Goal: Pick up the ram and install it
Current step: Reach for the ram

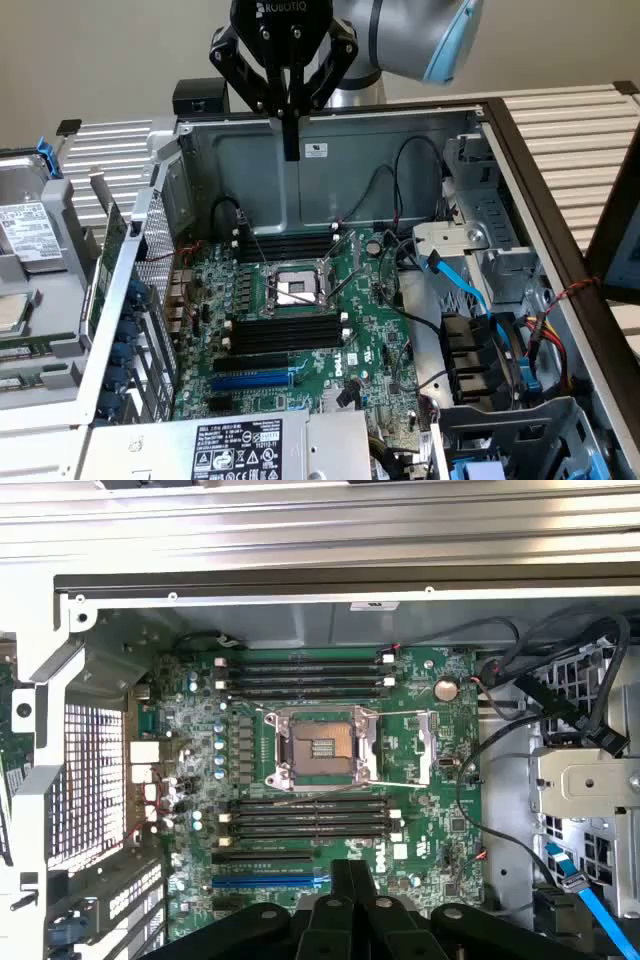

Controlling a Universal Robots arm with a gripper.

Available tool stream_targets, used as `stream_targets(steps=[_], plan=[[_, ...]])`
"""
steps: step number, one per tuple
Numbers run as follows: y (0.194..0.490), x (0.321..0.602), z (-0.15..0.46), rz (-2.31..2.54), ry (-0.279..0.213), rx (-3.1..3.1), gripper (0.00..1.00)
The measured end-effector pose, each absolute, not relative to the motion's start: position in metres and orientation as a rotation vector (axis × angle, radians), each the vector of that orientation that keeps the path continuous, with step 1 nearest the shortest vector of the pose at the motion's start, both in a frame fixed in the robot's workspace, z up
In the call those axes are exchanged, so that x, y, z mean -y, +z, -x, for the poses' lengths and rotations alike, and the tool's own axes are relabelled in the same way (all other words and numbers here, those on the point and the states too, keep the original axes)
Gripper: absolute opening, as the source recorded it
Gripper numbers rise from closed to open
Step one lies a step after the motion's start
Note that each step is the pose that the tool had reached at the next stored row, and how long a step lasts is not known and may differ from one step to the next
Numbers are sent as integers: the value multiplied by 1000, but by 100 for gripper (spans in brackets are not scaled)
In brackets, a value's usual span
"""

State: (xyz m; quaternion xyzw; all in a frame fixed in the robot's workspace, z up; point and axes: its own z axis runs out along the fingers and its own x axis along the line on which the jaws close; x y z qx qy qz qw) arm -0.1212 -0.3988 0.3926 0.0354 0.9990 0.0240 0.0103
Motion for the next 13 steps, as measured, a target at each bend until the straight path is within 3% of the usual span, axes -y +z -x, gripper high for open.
stream_targets(steps=[13], plan=[[393,399,122,-111,75,-3118,10]])
